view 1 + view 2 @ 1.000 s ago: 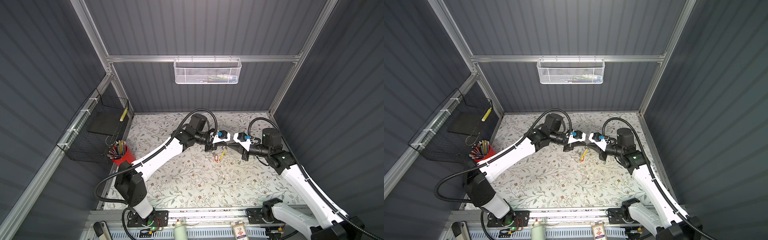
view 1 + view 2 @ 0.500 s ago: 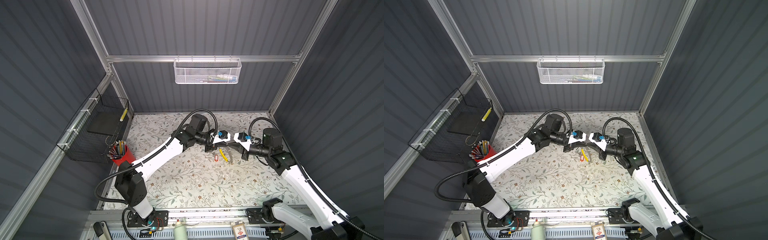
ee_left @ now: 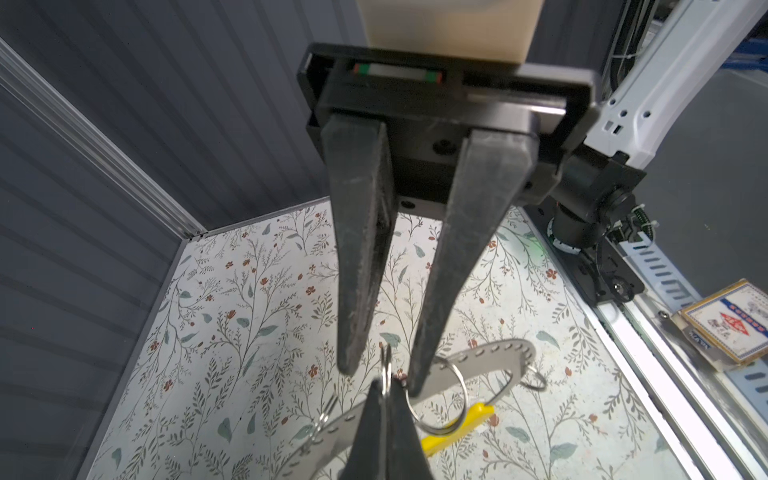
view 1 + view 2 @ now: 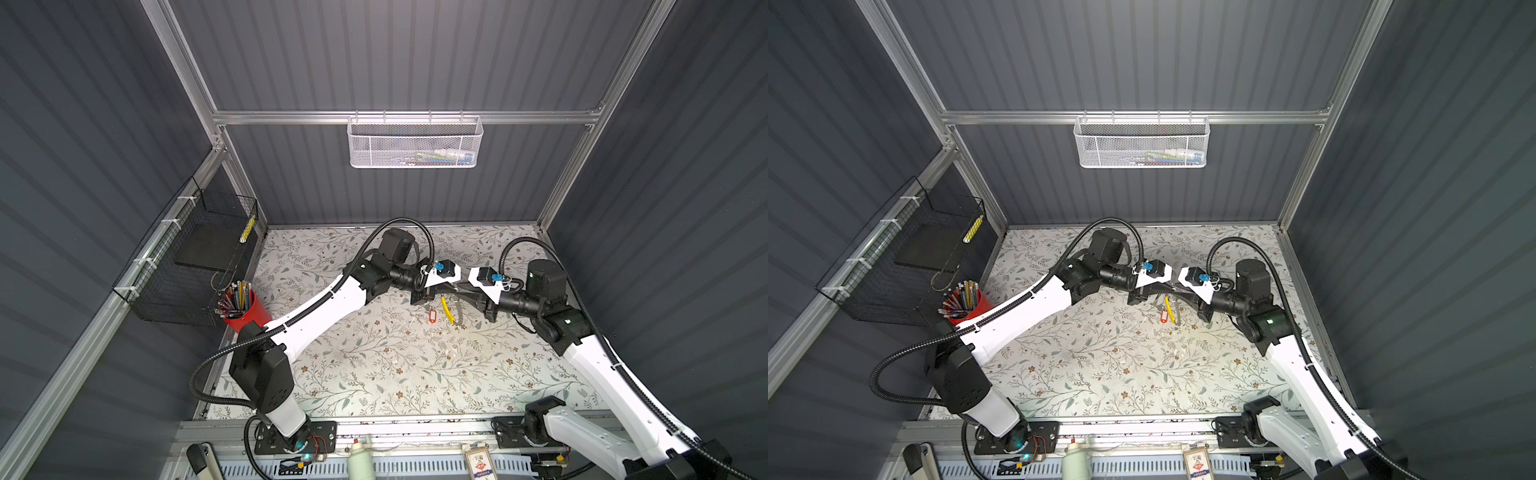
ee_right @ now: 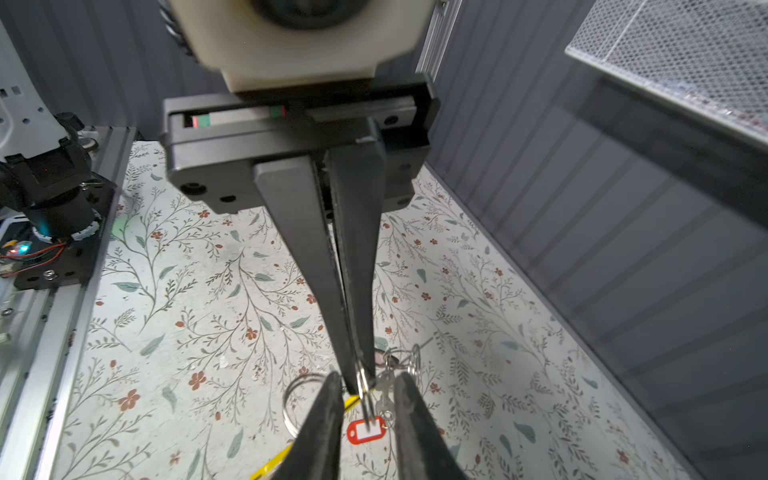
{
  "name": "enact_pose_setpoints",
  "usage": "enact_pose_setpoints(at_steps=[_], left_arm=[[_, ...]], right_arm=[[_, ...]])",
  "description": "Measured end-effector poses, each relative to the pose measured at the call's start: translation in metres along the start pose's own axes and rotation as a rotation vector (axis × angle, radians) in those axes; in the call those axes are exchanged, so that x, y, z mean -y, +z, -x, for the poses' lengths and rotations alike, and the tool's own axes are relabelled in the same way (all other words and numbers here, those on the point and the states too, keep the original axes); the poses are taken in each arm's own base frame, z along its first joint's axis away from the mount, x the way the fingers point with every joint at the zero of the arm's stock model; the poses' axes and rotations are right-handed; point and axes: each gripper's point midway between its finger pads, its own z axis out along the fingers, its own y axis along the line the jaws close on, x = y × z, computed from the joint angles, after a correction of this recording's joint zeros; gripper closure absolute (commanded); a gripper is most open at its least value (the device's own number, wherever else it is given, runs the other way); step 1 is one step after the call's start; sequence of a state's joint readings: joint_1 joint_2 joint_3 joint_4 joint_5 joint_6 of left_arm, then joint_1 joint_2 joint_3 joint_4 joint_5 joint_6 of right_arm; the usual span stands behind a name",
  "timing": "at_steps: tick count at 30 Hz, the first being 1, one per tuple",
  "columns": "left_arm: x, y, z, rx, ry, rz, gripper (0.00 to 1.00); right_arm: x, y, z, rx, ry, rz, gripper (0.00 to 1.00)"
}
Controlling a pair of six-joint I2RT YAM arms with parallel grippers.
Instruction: Put the keys on the keyring
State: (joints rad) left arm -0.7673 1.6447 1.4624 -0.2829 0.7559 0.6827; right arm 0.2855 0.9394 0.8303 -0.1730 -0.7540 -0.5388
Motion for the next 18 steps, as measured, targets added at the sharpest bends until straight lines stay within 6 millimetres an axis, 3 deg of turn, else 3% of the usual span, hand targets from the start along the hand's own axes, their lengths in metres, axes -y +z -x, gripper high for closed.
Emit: enact_pose_setpoints(at_steps=[6, 12, 18], left_arm=[[0.003, 0.005, -0.008, 0.101, -0.083, -0.009, 1.00], [-0.002, 0.003, 0.006, 0.210, -0.089, -0.002, 1.00], [-0.003, -0.001, 0.021, 0.278, -0.065, -0.002, 1.00]], right_arm=[[0.003, -0.005, -0.004, 0.046, 0.027, -0.053, 0.66], [0.011, -0.011, 0.008, 0.094, 0.022, -0.086, 0.70], [0.010, -0.013, 0.006, 0.123, 0.050, -0.073, 0.72]])
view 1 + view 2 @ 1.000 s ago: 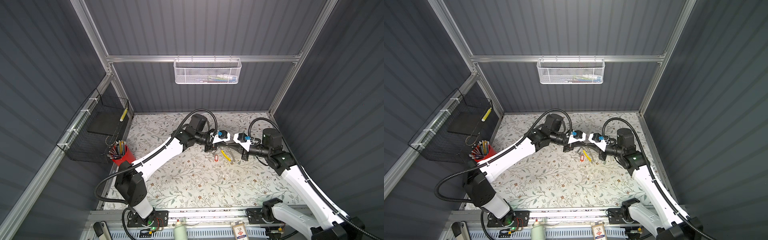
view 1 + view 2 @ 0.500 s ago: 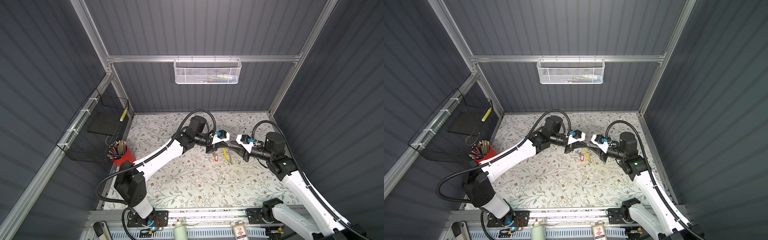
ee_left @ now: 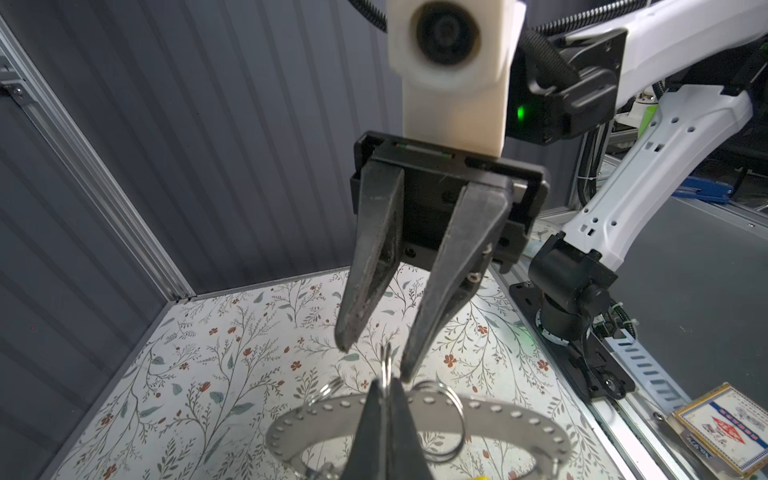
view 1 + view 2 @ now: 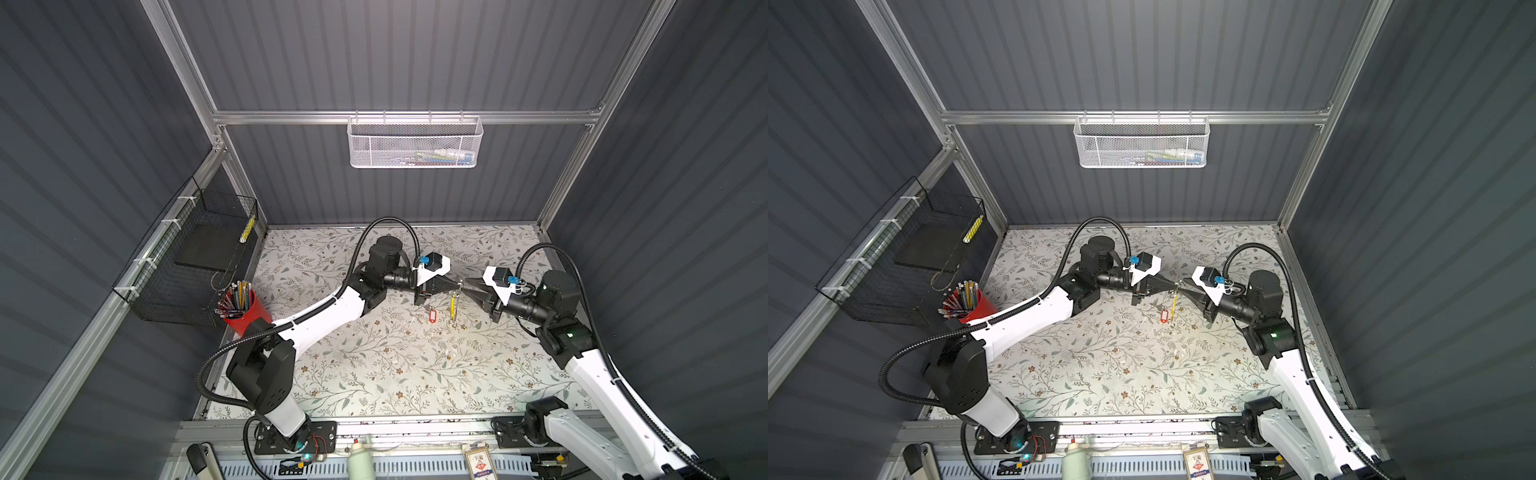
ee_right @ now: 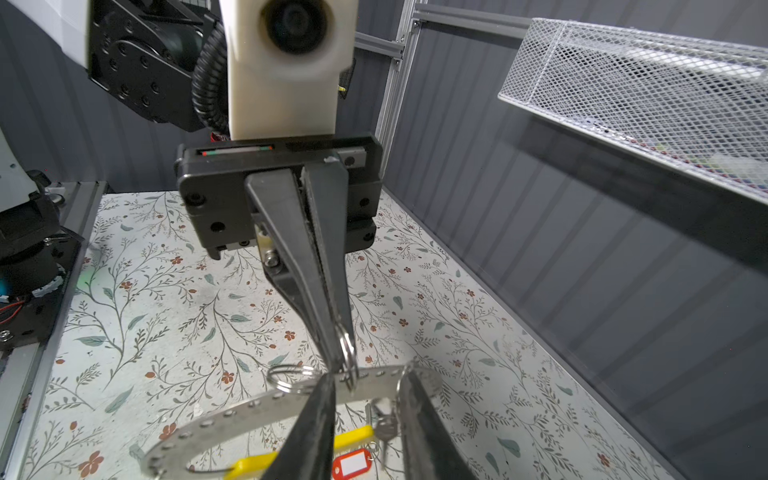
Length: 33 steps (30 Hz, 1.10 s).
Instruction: Put the keys on the keyring
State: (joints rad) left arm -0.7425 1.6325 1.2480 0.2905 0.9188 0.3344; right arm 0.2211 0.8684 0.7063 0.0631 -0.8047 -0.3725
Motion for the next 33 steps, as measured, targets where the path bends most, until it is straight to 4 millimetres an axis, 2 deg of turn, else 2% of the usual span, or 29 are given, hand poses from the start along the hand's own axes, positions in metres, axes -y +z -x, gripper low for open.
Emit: enact_pose_setpoints(at_steps=[5, 13, 20, 28, 33], left_arm=[[0.000, -0.001, 0.010, 0.039, 0.015, -0.003, 1.00], [0.002, -0.002, 0.013, 0.058, 0.017, -0.013, 1.00], [0.002, -0.003, 0.015, 0.065, 0.021, -0.019, 1.00], [0.003, -0.004, 0.015, 0.067, 0.022, -0.028, 1.00], [0.005, -0.004, 0.011, 0.052, 0.033, -0.035, 0.98]], right_arm=[[-0.002, 0.000, 0.001, 0.020, 0.020, 0.013, 0.74], [-0.002, -0.001, 0.013, 0.068, 0.020, 0.030, 0.76], [-0.006, 0.001, 0.012, 0.075, 0.034, 0.062, 0.85], [-0.008, 0.001, 0.012, 0.077, 0.046, 0.079, 1.00], [-0.009, 0.001, 0.010, 0.069, 0.057, 0.084, 1.00]])
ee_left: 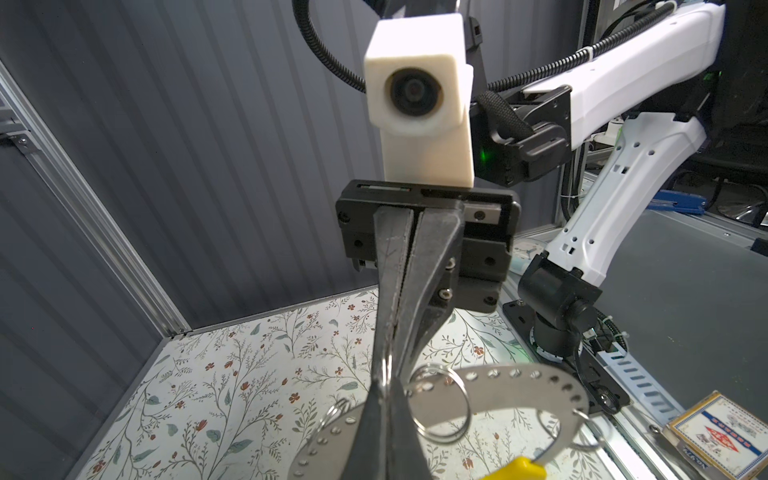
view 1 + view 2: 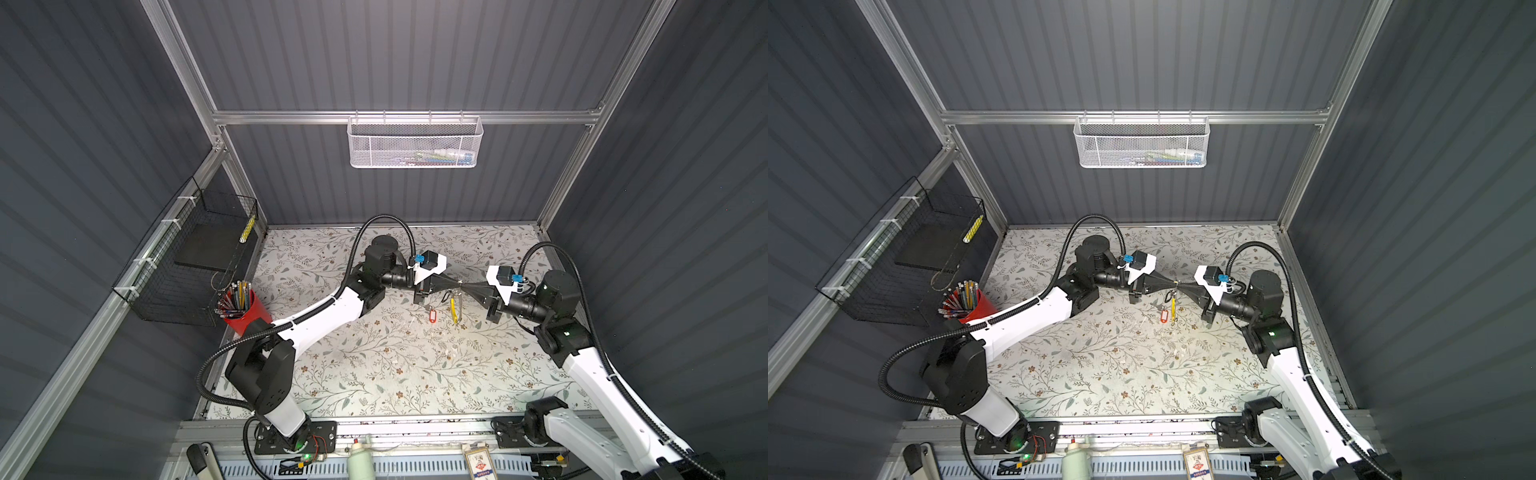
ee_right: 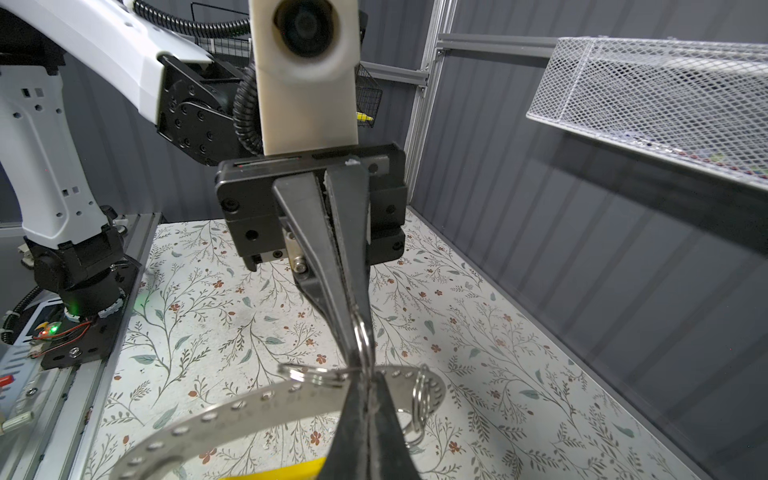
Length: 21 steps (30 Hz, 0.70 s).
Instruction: Put the keys on the keyring
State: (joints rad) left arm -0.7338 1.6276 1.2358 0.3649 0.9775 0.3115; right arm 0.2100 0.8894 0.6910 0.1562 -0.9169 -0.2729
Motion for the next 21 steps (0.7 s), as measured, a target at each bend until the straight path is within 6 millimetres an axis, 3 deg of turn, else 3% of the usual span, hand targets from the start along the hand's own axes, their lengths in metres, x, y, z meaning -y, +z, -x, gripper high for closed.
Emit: enact_pose_setpoints(at_steps=[1, 3, 6, 12, 16, 21], left_arm=[[0.000, 0.000, -0.001, -0.010, 0.003, -0.002, 0.92], [-0.001, 0.000, -0.003, -0.037, 0.021, 0.003, 0.70], [-0.004, -0.003, -0.010, -0.099, 0.037, 0.034, 0.55], [-0.016, -0.013, -0.012, -0.247, 0.146, 0.125, 0.56], [-0.025, -0.015, 0.004, -0.320, 0.246, 0.161, 0.60], [-0.019, -0.007, 0.023, -0.369, 0.304, 0.135, 0.63]], right_arm=[[0.000, 0.000, -0.001, -0.002, 0.003, 0.000, 1.00], [0.000, 0.000, -0.003, -0.010, 0.008, -0.002, 1.00], [0.003, 0.001, -0.004, -0.042, 0.018, -0.007, 1.00], [0.008, 0.001, -0.011, -0.125, 0.040, -0.015, 1.00], [0.012, 0.002, -0.018, -0.190, 0.066, -0.018, 1.00], [0.016, 0.003, -0.025, -0.265, 0.088, -0.027, 1.00]])
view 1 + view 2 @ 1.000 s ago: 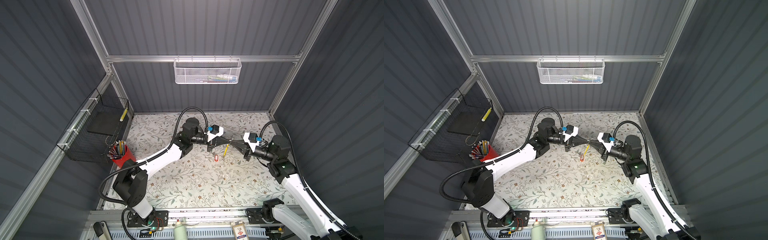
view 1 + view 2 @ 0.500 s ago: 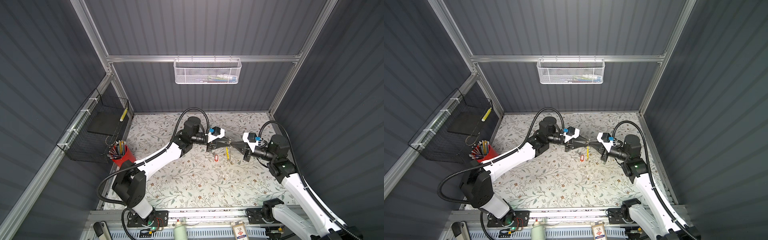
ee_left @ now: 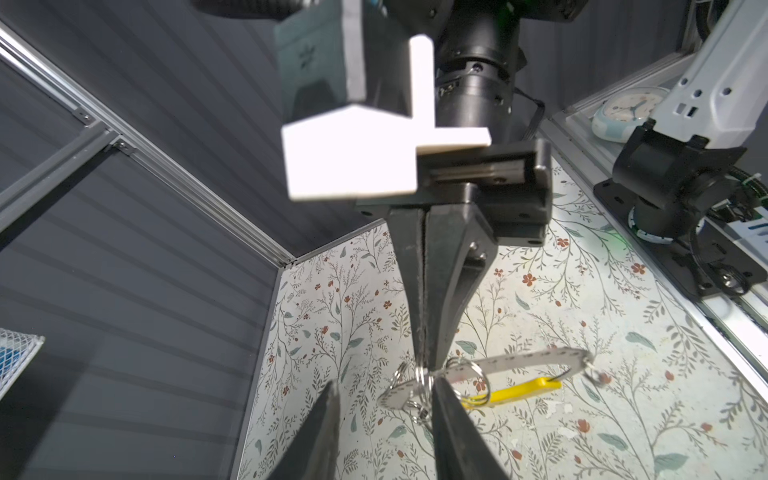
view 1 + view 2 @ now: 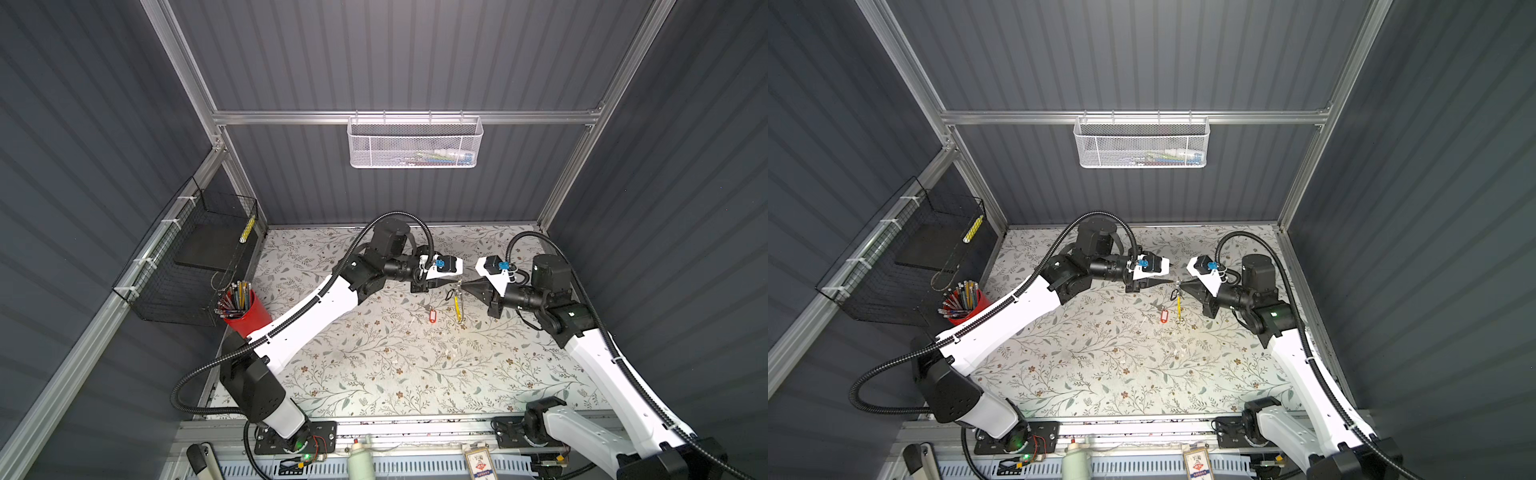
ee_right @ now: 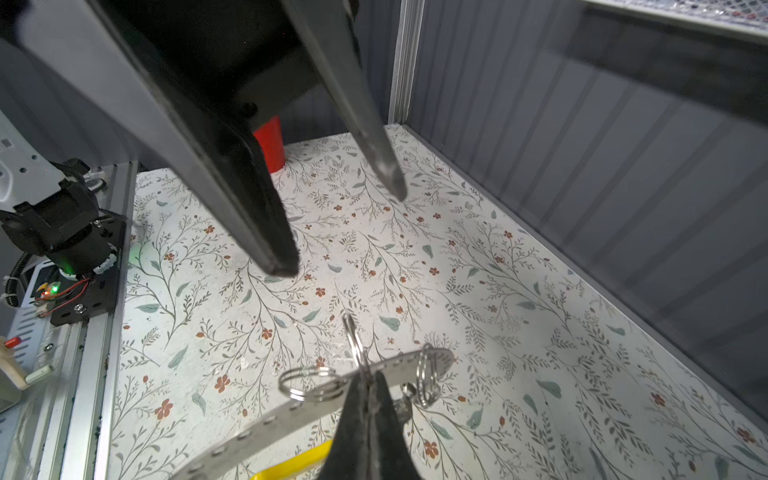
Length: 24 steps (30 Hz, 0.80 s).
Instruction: Put the keys on the keyring
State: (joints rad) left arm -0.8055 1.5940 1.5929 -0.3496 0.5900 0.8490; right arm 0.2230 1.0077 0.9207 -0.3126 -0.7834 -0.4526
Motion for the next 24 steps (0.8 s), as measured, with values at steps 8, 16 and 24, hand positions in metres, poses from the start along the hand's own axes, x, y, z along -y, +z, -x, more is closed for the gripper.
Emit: enact_pose_setpoints(at_steps=[8, 16, 24], left_arm=[[0.017, 0.024, -0.021, -0.090, -0.041, -0.073, 0.63], [0.022, 0.037, -0.038, -0.162, -0.067, -0.098, 0.69], [0.020, 0.035, -0.037, -0.196, -0.054, -0.091, 0.83]], right_arm=[[-0.003, 0.000, -0.004, -0.053, 0.005, -0.005, 1.00], [-0.006, 0.002, -0.012, -0.088, 0.014, -0.005, 1.00], [-0.005, 0.003, -0.014, -0.099, -0.001, -0.014, 1.00]])
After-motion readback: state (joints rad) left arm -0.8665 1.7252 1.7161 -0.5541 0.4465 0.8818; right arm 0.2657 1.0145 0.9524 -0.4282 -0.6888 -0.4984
